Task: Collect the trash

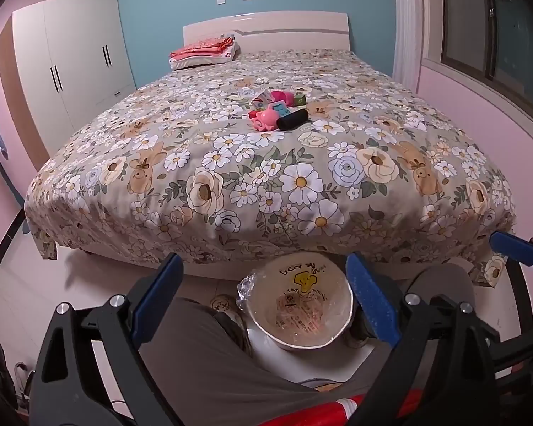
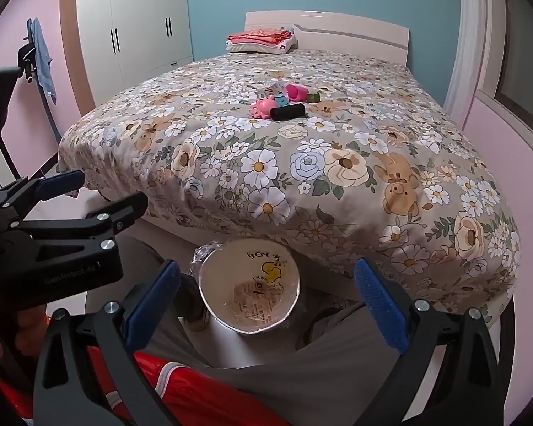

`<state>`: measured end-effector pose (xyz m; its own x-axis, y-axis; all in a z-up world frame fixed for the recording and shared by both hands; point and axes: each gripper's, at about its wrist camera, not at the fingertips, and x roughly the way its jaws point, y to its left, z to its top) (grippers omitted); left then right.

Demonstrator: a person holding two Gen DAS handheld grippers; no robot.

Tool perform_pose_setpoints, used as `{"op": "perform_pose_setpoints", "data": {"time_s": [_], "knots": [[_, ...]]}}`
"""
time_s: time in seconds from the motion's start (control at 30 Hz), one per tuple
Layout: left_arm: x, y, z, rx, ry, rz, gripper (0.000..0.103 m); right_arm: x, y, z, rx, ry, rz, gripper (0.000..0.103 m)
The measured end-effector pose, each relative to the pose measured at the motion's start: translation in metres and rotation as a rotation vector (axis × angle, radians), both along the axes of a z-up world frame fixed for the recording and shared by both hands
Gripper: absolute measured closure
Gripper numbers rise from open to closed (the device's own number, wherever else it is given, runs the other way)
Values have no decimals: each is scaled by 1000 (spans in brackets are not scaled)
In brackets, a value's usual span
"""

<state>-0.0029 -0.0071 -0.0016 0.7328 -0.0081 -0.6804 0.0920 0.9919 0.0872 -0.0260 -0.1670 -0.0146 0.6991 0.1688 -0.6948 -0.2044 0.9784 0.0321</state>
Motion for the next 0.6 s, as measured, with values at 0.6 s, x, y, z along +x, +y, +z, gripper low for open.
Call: {"op": "perform_pose_setpoints", "data": {"time_s": [0.6], "knots": [[0,-1,0,-2,2,0,12,1,-1,2,-6,-1,2,3]]}}
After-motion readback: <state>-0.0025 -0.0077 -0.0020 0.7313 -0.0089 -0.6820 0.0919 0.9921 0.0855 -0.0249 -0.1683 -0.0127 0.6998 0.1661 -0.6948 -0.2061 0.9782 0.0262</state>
